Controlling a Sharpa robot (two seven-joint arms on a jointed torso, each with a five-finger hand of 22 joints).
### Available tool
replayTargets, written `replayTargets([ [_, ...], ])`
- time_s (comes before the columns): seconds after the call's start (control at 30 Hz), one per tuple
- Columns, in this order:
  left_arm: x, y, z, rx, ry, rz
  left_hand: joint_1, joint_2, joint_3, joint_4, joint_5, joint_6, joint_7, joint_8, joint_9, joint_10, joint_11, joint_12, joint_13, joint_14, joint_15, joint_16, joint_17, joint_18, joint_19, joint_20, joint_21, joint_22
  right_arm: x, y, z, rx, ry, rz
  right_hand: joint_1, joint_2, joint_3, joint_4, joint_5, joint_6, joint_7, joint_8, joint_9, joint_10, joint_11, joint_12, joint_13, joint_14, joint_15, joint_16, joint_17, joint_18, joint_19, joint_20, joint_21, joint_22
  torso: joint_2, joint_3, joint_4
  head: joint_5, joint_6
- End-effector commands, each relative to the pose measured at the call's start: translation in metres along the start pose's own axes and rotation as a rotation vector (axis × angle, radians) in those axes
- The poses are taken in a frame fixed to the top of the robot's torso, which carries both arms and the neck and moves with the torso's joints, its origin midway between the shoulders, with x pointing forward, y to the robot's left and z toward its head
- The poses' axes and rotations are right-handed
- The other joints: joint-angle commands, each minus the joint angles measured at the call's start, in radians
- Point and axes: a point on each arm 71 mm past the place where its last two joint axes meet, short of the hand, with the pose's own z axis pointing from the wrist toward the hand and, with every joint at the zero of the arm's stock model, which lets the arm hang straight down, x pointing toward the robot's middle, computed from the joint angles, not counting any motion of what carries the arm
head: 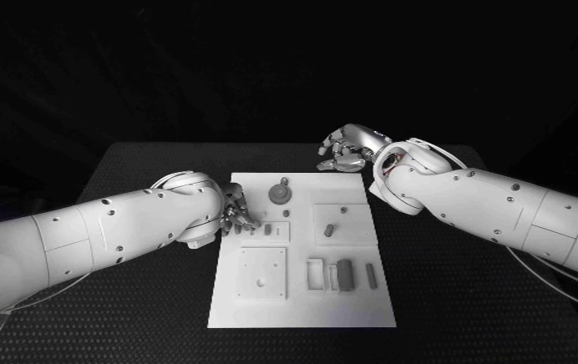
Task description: Assemble the parts on the task board
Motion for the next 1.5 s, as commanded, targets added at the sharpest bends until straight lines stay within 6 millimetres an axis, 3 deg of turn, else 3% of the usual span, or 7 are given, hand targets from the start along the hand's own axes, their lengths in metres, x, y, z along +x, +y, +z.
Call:
replayTargets([
  [0.03,0.0011,-0.0019,0.0013,-0.003,-0.007,0.012,0.033,0.038,0.028,-0.025,0.004,0.007,0.001,0.029,0.008,0.02,-0.013,0.005,0.002,0.011,-0.013,0.004,0.001,-0.008,0.003,-0.003,0.005,0.024,0.0007,0.0004,0.0001,-0.005,0.012,0.0,-0.005,0.004,-0.005,0.002,0.0,-0.001,0.006,-0.005,-0.001,-0.005,0.0,0.006,-0.001,-0.006,0.002,-0.006,-0.001,0.014,0.0,-0.007,-0.004,0.007,0.001,0.0006,-0.0007,-0.001,0.001],
  [1.5,0.0082,0.0029,0.0038,-0.013,0.0,0.049,0.036,0.037,0.026,-0.029,0.014,0.008,-0.001,0.036,0.012,0.021,-0.016,0.012,0.007,0.013,-0.016,0.012,0.006,-0.01,0.004,-0.007,0.015,0.025,0.0008,0.0004,-0.0002,-0.007,0.016,0.0,-0.007,0.004,-0.004,0.004,0.0,0.0,0.006,-0.005,-0.002,-0.006,0.0,0.006,-0.003,-0.01,0.003,-0.009,-0.003,0.014,-0.003,-0.006,-0.008,0.006,-0.001,0.0007,0.0009,-0.006,-0.009],
])
